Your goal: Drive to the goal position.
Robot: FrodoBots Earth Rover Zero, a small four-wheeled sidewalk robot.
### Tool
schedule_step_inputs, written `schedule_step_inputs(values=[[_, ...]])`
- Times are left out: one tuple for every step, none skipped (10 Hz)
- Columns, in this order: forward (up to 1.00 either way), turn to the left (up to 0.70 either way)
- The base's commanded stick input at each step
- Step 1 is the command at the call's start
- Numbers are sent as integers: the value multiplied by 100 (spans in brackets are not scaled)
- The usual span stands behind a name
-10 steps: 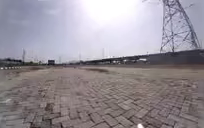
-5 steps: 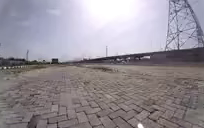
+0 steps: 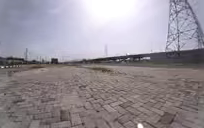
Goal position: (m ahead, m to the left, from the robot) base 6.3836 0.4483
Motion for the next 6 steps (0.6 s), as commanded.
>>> schedule_step_inputs(values=[[100, 40], [100, 40], [100, 40], [100, 40], [100, 15], [100, 6]])
